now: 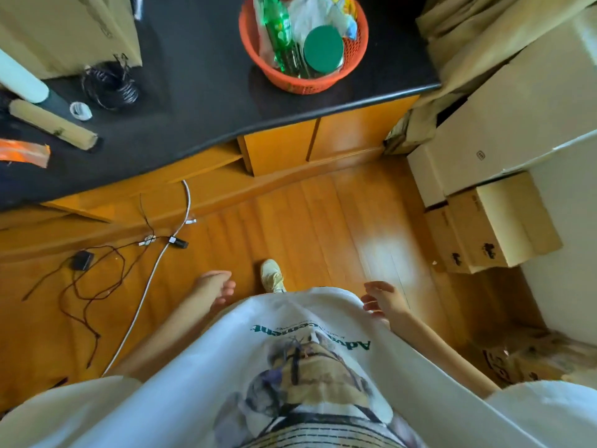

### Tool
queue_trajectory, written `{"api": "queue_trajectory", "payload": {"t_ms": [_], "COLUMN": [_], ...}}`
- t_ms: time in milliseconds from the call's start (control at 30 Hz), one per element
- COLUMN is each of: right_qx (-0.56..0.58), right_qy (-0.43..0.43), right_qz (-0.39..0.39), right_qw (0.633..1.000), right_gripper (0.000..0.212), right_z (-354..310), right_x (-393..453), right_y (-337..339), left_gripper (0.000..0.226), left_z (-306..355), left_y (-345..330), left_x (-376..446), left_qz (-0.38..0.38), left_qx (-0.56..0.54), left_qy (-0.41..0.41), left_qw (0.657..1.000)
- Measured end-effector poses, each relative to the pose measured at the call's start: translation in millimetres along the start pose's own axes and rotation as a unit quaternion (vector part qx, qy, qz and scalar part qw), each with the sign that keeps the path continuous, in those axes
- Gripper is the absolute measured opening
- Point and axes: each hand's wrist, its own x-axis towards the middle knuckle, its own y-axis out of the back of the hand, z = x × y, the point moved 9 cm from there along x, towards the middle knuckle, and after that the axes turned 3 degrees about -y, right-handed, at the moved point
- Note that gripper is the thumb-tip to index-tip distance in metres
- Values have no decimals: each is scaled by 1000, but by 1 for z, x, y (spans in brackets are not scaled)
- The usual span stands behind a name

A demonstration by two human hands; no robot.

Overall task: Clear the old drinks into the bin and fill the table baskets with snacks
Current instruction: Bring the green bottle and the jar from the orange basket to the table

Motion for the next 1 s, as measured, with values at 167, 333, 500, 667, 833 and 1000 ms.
{"api": "queue_trajectory", "payload": {"t_ms": [167,333,500,667,833,1000], "right_qx": [62,100,70,47,33,-204], "right_qy": [-67,-88,-83,-35,-11,182], "right_qz": [66,69,58,-9,-13,53], "right_qw": [994,989,992,998,999,960], "right_gripper": [15,12,9,21,26,49], "right_z": [-13,-55,-141,-257,-371,-479], "right_x": [13,36,67,89,129,151], "right_y": [20,21,17,8,-13,-18], "left_gripper": [12,16,14,9,11,14], "left_z": [119,180,224,258,282,332], "left_y": [-34,-48,-29,3,19,11], "left_x": [16,35,64,87,99,111], "left_qz": [-59,-95,-57,14,71,90], "left_qx": [33,99,97,0,-71,-177], "left_qy": [-96,-123,-91,-41,42,52], "left_qw": [993,983,990,999,994,979]}}
